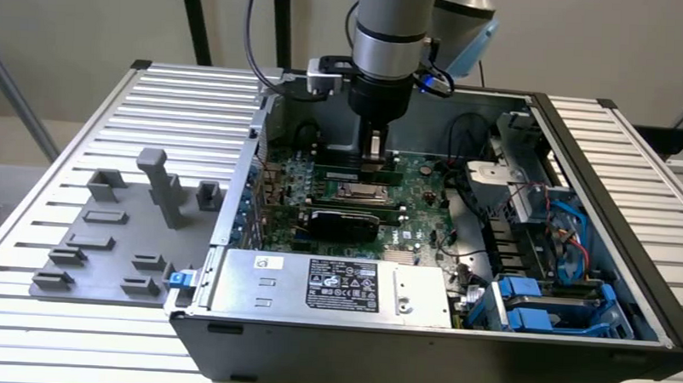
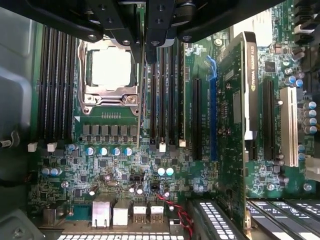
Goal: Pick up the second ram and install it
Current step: 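Insert the second ram into the second slot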
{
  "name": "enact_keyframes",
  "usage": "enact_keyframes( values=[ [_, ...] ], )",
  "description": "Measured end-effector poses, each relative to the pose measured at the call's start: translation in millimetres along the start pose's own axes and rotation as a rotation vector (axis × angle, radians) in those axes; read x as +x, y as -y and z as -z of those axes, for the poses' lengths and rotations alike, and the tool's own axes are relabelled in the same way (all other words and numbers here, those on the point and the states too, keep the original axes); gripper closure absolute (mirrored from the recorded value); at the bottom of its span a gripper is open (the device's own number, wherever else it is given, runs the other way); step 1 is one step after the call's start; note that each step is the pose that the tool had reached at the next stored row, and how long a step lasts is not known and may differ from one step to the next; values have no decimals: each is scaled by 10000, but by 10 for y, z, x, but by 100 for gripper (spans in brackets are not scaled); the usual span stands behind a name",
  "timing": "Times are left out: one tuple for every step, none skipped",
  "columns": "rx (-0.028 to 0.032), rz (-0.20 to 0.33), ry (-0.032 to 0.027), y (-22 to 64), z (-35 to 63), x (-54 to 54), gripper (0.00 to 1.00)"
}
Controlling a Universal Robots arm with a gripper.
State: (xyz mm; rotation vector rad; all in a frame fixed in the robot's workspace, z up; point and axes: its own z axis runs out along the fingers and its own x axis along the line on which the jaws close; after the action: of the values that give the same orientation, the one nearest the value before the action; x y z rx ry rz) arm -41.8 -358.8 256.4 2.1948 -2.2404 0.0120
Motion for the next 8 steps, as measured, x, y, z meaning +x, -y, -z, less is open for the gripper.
enact_keyframes(
  values=[
    [0,-6,1,0,-18,1,86],
    [0,-9,0,0,-36,2,86],
    [0,-11,0,0,-54,3,86],
    [0,-12,0,1,-73,7,86],
    [0,-12,0,1,-85,13,86],
    [0,-13,1,0,-95,21,86],
    [-1,-13,-1,0,-102,30,86],
    [0,-12,1,1,-109,42,86]
  ],
)
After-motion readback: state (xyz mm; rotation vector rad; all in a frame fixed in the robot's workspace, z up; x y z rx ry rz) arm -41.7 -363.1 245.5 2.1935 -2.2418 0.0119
